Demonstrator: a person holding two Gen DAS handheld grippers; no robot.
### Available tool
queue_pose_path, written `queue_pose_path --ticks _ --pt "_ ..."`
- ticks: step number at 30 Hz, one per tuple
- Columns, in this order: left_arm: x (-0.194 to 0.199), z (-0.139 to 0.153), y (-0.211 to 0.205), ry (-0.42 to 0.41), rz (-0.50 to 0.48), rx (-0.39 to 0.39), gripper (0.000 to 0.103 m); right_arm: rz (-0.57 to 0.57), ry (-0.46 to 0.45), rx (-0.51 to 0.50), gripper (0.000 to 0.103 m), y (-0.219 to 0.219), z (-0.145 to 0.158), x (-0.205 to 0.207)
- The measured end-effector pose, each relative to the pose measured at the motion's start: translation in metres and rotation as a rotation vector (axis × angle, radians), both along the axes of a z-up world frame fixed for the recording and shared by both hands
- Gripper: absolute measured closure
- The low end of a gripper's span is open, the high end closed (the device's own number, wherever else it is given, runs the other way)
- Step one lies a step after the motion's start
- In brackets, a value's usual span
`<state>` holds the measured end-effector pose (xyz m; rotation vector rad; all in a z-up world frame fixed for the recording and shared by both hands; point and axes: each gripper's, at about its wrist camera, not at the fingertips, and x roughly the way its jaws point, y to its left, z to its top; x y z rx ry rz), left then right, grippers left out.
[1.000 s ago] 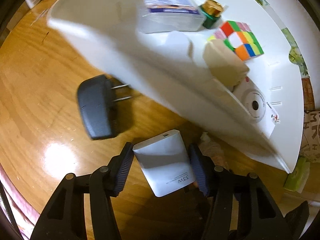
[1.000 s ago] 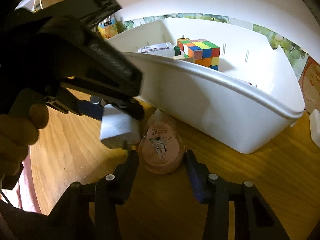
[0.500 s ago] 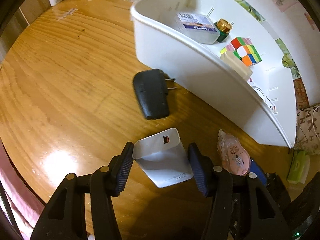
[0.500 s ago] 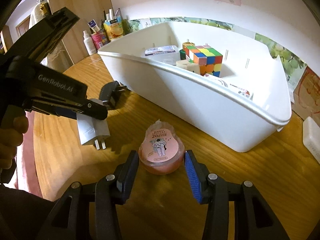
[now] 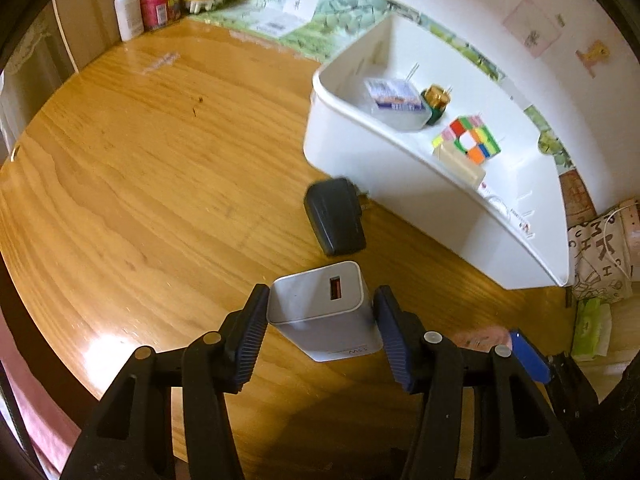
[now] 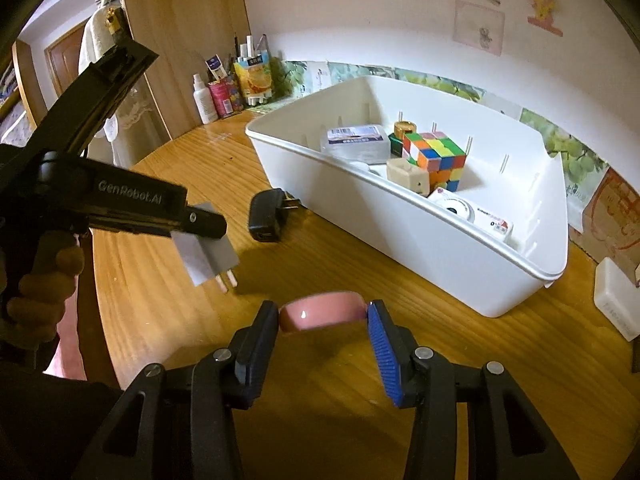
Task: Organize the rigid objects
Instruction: 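Lift the charger and pink tin and carry both over the tray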
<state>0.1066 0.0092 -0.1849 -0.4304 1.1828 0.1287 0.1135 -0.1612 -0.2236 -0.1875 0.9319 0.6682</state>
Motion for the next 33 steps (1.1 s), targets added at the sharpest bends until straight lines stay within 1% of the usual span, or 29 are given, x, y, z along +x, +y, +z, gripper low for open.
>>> queue_pose_path --ticks 7,13,20,27,33 --pt "0.008 0.023 0.013 -0.071 -0.054 0.057 0.047 -0.035 -0.017 -0.013 0.057 0.007 0.013 -0.007" --pt "0.02 0.046 0.025 -0.153 -0.107 0.08 0.047 -0.093 -0.035 -0.023 0.057 0.008 0.024 -0.003" --pt "0.038 0.069 0.039 -0.219 -0.142 0.094 0.048 -0.161 -0.072 -0.018 0.057 0.004 0.049 0.009" --pt "0.058 0.09 0.039 -0.286 -0.187 0.104 0.048 -0.221 -0.119 -0.032 0.057 -0.006 0.077 0.029" --pt "0.075 0.105 0.031 -0.338 -0.229 0.116 0.049 -0.254 -0.193 -0.056 0.057 -0.018 0.1 0.049"
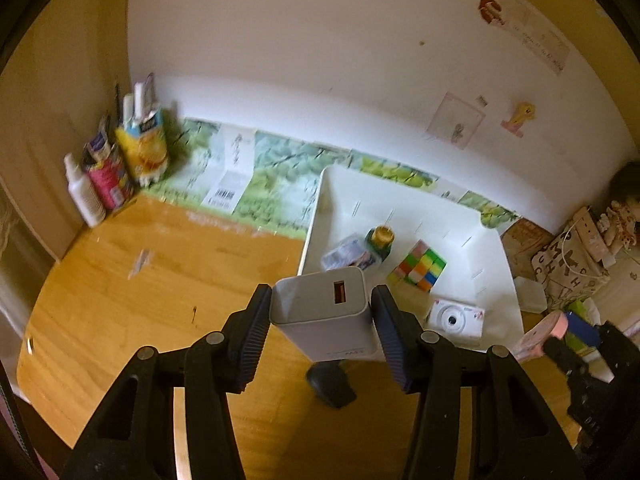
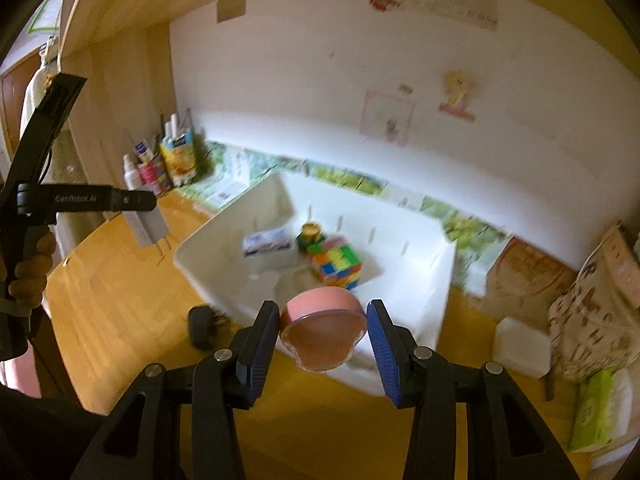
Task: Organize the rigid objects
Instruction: 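Lift the charger and pink tin and carry both over the tray, then lower both items into the tray and open both grippers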
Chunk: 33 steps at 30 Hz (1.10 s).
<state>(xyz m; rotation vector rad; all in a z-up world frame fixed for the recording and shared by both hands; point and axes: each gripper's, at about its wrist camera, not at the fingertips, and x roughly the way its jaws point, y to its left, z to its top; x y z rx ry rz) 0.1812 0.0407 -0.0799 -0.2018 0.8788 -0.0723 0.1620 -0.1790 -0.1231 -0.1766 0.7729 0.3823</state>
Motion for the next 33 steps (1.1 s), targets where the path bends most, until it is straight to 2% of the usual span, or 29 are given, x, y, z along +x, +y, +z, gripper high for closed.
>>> queue_pose_path --ticks 6,11,18,33 --pt "0.015 0.011 -0.009 -0.047 -0.044 0.012 0.049 -0.028 -0.057 -0.003 0.057 -0.012 0.018 0.019" --pt "0.027 0.014 -0.02 -0.048 -0.094 -0.011 0.051 -0.042 -0.102 -0.012 0.057 -0.017 0.025 0.034" --pt "0.046 0.012 -0.045 -0.056 -0.147 -0.005 0.053 -0.049 -0.146 0.007 0.057 -0.018 0.029 0.054" --pt "0.075 -0.001 -0.071 -0.009 -0.165 0.029 0.052 -0.04 -0.068 0.027 0.057 -0.019 0.004 0.083"
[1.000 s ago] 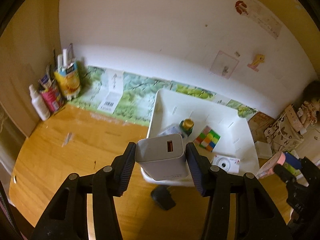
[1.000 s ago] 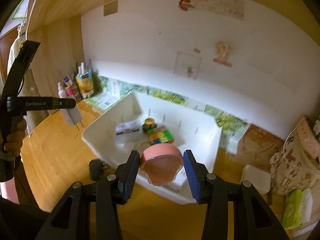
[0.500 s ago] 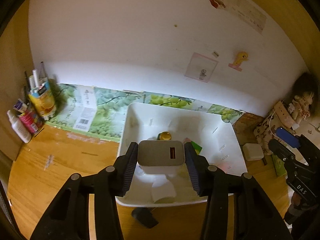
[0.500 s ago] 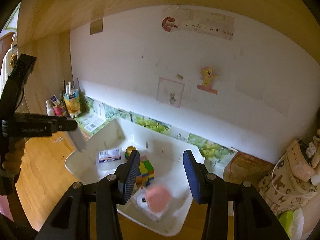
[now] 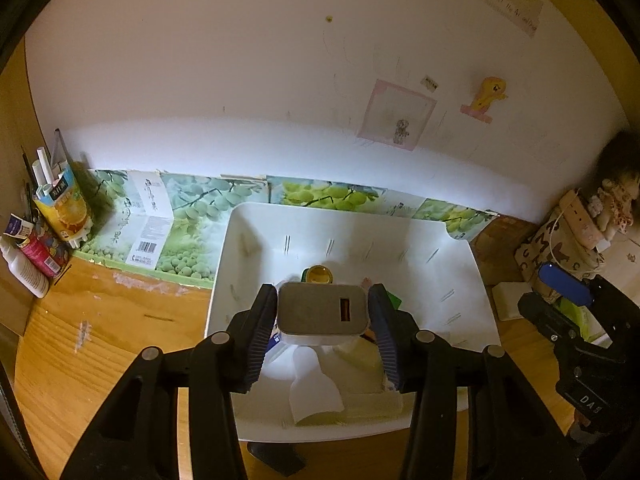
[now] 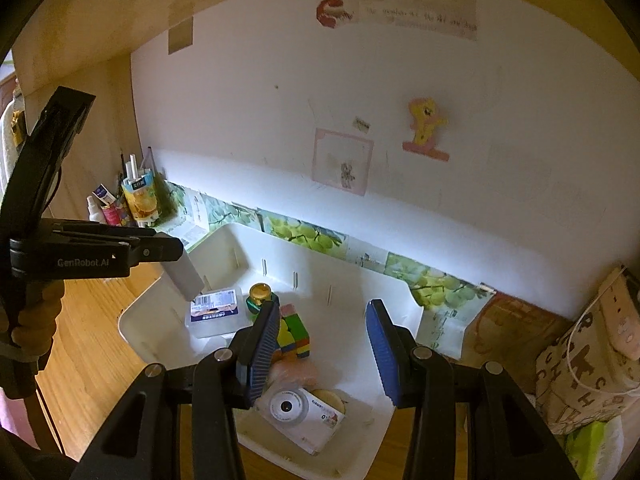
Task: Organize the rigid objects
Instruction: 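Lower both items into the tray and open both grippers, then lift both grippers out of the tray and move left gripper toward the black adapter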
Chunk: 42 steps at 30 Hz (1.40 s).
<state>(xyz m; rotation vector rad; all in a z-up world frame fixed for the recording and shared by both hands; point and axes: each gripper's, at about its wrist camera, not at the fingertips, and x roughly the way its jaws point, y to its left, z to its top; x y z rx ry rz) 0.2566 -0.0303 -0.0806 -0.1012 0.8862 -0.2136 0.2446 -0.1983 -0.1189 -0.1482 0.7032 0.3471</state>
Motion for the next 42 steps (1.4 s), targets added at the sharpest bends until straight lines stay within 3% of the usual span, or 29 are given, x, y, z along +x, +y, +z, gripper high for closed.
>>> queue_pose_path --ticks 4,11,18,34,42 --pt "-0.003 0.015 -0.003 -0.075 0.006 0.017 0.051 0.0 0.015 0.018 0.057 -0.002 -0.004 0.003" --pt "-0.008 0.026 -0.006 -0.083 0.032 0.036 0.04 0.031 0.033 0.028 0.056 0.0 -0.005 0.004" --pt "-0.027 0.036 -0.008 -0.095 0.07 0.075 0.032 0.073 0.031 0.053 0.034 0.0 0.0 -0.001" --pt "-0.097 0.039 0.017 -0.051 0.28 0.156 0.031 0.175 0.07 0.138 0.026 0.02 -0.007 -0.013" --pt "-0.124 0.024 0.033 0.033 0.36 0.178 0.031 0.218 0.127 0.164 0.026 0.035 -0.012 -0.021"
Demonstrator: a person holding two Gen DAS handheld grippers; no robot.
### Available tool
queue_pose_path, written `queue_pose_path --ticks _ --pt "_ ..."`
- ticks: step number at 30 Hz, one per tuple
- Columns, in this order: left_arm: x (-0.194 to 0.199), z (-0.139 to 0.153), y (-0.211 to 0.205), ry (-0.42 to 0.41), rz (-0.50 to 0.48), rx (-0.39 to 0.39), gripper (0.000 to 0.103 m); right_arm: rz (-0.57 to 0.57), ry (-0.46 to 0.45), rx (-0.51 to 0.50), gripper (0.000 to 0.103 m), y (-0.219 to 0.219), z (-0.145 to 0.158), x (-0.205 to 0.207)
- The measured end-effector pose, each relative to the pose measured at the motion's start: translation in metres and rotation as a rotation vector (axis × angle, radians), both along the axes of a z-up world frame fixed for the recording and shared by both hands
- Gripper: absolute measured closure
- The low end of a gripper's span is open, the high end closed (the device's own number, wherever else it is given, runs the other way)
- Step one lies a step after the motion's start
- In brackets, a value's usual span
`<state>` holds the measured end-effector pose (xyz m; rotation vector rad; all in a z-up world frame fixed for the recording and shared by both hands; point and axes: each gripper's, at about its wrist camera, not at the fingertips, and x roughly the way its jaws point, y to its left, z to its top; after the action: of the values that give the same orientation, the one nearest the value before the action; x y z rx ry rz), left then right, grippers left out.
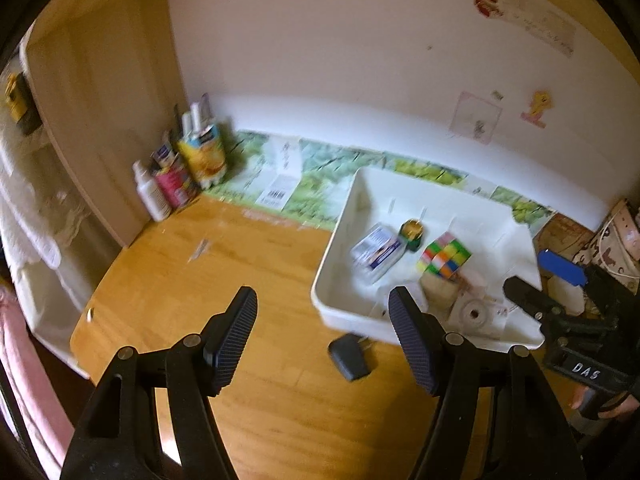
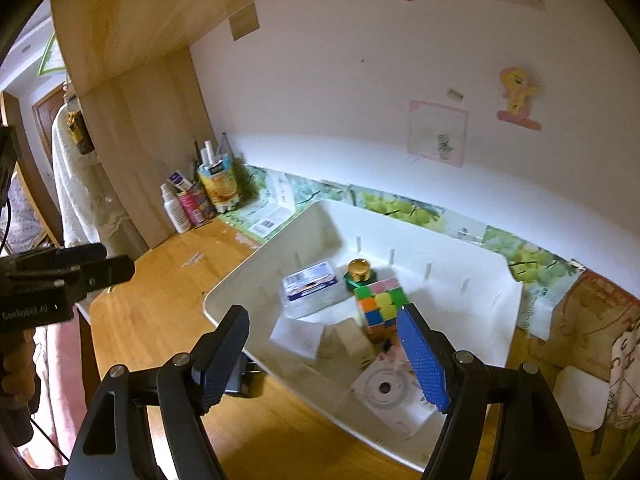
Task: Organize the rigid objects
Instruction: 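Lift both grippers out of the tray and move left gripper toward the black adapter, then grasp the black plug adapter on the desk with the left gripper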
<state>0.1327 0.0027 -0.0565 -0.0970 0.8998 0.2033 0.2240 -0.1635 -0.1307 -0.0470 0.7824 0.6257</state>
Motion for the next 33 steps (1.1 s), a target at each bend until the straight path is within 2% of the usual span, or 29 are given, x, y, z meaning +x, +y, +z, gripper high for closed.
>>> queue_pose_path --ticks 16,33 --pt "-0.012 -0.05 0.03 0.226 0.11 -0.081 0.031 0.119 0.037 -0.042 0.026 0.03 -0.012 -0.037" --pt "0.019 -0.096 0.044 0.419 0.083 -0.185 0.031 0.181 0.104 -0.091 0.026 0.051 -0.036 -0.053"
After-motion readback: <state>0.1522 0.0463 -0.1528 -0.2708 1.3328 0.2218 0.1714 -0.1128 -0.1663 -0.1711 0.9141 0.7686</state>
